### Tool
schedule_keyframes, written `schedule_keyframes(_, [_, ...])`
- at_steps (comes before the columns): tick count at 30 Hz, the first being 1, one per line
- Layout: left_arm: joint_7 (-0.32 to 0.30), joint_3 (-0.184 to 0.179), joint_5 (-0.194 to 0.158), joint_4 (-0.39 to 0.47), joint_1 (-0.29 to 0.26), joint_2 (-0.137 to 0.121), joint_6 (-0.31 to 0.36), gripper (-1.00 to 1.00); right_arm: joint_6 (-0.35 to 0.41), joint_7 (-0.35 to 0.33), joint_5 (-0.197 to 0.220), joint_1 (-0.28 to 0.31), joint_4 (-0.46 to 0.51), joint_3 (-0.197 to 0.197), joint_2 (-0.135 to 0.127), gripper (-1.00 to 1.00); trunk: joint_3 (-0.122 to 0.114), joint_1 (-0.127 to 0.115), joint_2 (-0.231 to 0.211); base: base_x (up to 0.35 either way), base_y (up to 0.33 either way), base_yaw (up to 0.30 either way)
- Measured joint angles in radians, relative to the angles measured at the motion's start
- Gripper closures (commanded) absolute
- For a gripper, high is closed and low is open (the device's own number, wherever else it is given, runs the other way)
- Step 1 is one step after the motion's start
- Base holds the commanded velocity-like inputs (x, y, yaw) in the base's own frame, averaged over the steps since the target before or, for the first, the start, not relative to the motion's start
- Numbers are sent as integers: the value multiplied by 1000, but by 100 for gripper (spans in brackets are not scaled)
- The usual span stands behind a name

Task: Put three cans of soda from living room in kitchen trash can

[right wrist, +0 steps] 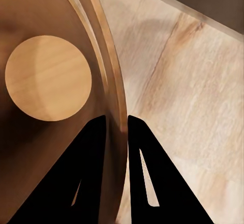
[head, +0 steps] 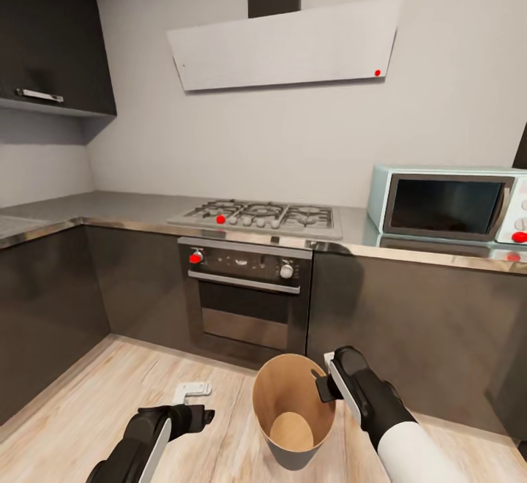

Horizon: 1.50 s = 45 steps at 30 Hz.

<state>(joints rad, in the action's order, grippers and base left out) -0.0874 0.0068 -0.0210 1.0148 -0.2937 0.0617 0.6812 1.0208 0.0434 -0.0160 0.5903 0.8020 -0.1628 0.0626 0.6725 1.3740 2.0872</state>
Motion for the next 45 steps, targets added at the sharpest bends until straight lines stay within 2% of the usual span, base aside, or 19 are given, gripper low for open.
schedule_keyframes(14, [12,2,5,-14,-2,0,-35,-100,2,2,-7,0,-1,-2,0,100,-44,-54,-98,0,0,0])
schedule_keyframes(20, [14,2,3,-121,-5,-1,-37,-100,0,1,0,0,-2,-41,0,100,-63,-77,-140,0,0,0])
schedule_keyframes(24, [14,2,3,-151,-5,-2,-37,-100,0,2,-6,0,-2,-53,-2,100,-75,-92,-168,0,0,0])
schedule_keyframes(45, [13,2,1,-152,-5,-8,-39,-100,-1,2,-5,-2,-2,-58,-3,100,-141,-173,-315,0,0,0])
